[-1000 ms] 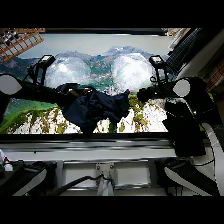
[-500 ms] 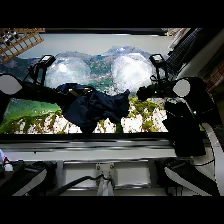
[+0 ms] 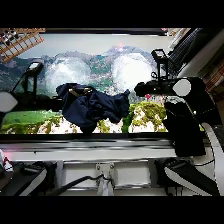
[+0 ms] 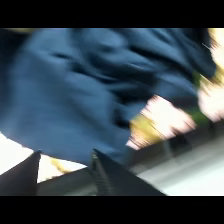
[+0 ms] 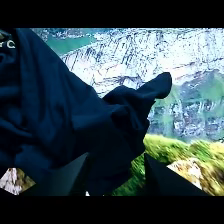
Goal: Fold the clothes and pants, and hang the long-sleeved shirts on hangers.
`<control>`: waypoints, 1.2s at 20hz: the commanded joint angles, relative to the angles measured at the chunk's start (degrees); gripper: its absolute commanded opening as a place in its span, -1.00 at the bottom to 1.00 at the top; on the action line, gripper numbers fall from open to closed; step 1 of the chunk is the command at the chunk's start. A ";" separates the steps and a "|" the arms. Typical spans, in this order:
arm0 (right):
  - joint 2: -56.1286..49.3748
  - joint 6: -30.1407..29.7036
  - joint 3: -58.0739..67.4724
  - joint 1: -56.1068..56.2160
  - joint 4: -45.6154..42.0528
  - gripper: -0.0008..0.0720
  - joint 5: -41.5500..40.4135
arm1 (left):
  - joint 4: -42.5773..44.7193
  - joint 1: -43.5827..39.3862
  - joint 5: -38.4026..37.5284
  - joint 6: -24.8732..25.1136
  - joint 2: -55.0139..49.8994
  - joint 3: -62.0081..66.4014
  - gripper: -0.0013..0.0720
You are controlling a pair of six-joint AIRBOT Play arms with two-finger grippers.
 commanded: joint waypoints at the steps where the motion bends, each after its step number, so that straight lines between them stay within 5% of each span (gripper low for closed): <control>1: -0.09 0.00 0.02 0.07 1.27 0.12 0.17 | 17.09 0.26 8.72 -12.83 4.15 -8.04 0.26; 4: -0.09 0.00 0.02 0.07 2.01 0.12 0.17 | 13.92 4.52 17.22 -12.81 -0.61 -12.02 0.55; 7: -0.09 0.00 0.02 0.07 3.58 0.12 -0.17 | 5.03 9.44 26.69 -11.28 -8.09 -12.02 0.55; 12: -0.07 0.00 0.02 0.07 4.68 0.12 -0.50 | -16.59 11.45 32.79 6.69 -20.68 -12.00 0.55; 14: -0.07 0.00 0.02 0.07 5.64 0.12 -0.61 | -21.73 11.17 34.18 10.29 -24.74 -11.96 0.55; 24: -0.02 0.00 0.02 0.07 8.20 0.12 -0.63 | -20.59 14.34 37.92 11.76 -27.78 -11.56 0.54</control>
